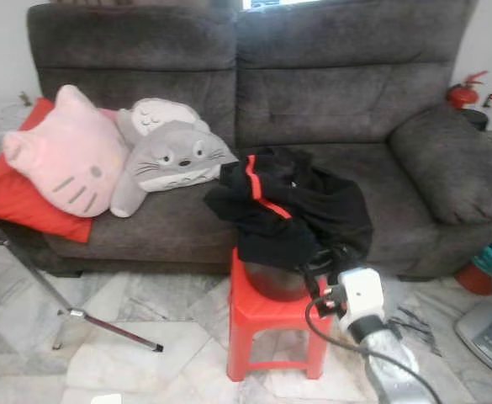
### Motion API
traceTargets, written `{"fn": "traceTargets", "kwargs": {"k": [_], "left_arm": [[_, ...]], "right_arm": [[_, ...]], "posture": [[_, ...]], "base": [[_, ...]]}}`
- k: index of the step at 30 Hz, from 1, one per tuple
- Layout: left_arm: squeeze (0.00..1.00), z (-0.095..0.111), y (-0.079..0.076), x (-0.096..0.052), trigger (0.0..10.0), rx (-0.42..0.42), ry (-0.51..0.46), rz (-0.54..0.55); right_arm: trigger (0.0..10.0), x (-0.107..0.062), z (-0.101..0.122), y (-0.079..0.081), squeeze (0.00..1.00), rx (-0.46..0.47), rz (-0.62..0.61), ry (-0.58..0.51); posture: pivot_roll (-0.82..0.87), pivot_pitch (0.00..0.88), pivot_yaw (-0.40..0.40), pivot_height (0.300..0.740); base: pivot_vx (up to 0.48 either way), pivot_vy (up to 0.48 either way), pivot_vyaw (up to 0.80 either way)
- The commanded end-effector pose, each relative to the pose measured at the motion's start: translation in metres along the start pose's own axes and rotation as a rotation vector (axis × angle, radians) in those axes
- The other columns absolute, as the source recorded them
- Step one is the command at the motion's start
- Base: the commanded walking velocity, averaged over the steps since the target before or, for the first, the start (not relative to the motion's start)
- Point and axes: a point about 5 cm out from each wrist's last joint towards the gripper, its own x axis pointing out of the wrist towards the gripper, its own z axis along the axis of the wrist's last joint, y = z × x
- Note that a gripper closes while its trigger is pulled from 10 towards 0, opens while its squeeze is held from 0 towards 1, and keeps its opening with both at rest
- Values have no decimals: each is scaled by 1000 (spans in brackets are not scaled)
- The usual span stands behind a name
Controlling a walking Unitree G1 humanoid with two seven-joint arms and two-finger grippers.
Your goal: Hang hanger
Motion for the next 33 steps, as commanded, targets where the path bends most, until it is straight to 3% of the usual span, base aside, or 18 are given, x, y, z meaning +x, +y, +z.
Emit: {"fn": "traceTargets", "kwargs": {"k": [1,4,6,12,14,16,22,33], "left_arm": [[0,-4,2,-1,10000,21,21,3],[0,-2,1,0,10000,22,18,2],[0,-2,1,0,10000,21,17,2],[0,0,-1,1,10000,19,17,0],[0,0,-1,1,10000,18,17,0],[0,-1,-2,0,10000,16,20,-1],[0,-2,-3,0,10000,14,23,-5],[0,-4,-2,0,10000,5,27,-4]], "right_arm": [[10000,14,20,0,0,-44,38,-61],[10000,39,46,-1,0,-87,63,-106],[10000,46,55,0,0,-92,77,-110],[10000,82,86,20,0,-210,214,-108],[10000,86,89,21,0,-213,222,-104],[10000,95,81,20,0,-262,207,-3],[10000,104,74,18,0,-294,159,104],[10000,107,68,24,0,-383,196,158]], "posture": [[-84,0,41,740],[-85,0,43,740],[-87,0,46,740],[-87,0,49,740],[-85,0,48,740],[-85,0,48,740],[-79,0,47,740],[-77,0,42,740]], "base": [[0,0,0],[0,0,0],[0,0,0],[0,0,0],[0,0,0],[0,0,0],[0,0,0],[0,0,0]]}}
